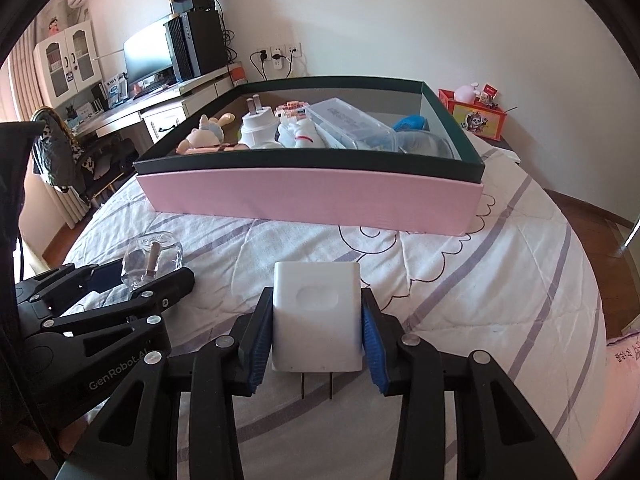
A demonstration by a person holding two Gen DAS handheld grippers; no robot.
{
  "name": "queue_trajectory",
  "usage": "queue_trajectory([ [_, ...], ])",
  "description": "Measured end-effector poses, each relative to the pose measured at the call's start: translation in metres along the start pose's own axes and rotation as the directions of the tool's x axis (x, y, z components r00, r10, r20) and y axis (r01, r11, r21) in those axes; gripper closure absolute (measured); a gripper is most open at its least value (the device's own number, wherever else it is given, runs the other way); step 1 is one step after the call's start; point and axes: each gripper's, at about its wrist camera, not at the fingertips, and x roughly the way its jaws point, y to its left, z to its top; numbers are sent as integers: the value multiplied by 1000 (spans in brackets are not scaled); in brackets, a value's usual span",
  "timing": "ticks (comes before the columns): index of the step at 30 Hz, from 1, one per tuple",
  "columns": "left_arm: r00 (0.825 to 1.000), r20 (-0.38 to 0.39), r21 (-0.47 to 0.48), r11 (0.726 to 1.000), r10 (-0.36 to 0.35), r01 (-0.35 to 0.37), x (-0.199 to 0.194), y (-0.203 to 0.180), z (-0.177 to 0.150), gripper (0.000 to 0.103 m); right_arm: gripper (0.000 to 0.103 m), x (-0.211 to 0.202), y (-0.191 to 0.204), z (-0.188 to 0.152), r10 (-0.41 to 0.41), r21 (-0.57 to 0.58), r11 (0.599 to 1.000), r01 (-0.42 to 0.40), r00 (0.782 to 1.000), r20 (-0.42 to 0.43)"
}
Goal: Organize rigid objects
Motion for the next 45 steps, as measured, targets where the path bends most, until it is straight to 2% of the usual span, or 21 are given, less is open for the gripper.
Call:
queue_trajectory([
  [6, 995, 105, -17, 1000, 5, -3, -34, 2, -4, 51, 62, -28, 5, -4, 35, 12, 999, -36, 996, 77],
  [10, 981, 193, -9, 1000, 10, -8, -71, 0, -6, 51, 62, -56, 11, 1, 51, 7, 999, -52, 988, 148],
  [14, 955, 295, -7, 1000, 22, -20, -112, 0, -3, 51, 62, -96, 22, 8, 47, -22, 999, -43, 968, 248],
  [21, 897, 440, 0, 999, 44, -49, -177, 0, -5, 51, 62, -162, 41, 13, 42, -71, 997, -14, 915, 402],
  [24, 868, 492, 8, 996, 71, -86, -200, -3, -9, 51, 62, -180, 47, 13, 45, -83, 996, -10, 898, 438],
  [31, 822, 565, 3, 996, 69, -86, -239, -1, -17, 52, 61, -204, 56, 9, 49, -100, 995, -1, 875, 482],
  [39, 807, 585, 2, 995, 76, -95, -253, 2, -21, 52, 61, -216, 59, 8, 55, -110, 994, 1, 861, 505],
  [45, 815, 575, 10, 995, 75, -98, -246, -2, -18, 52, 61, -211, 55, 12, 56, -117, 993, 4, 864, 500],
])
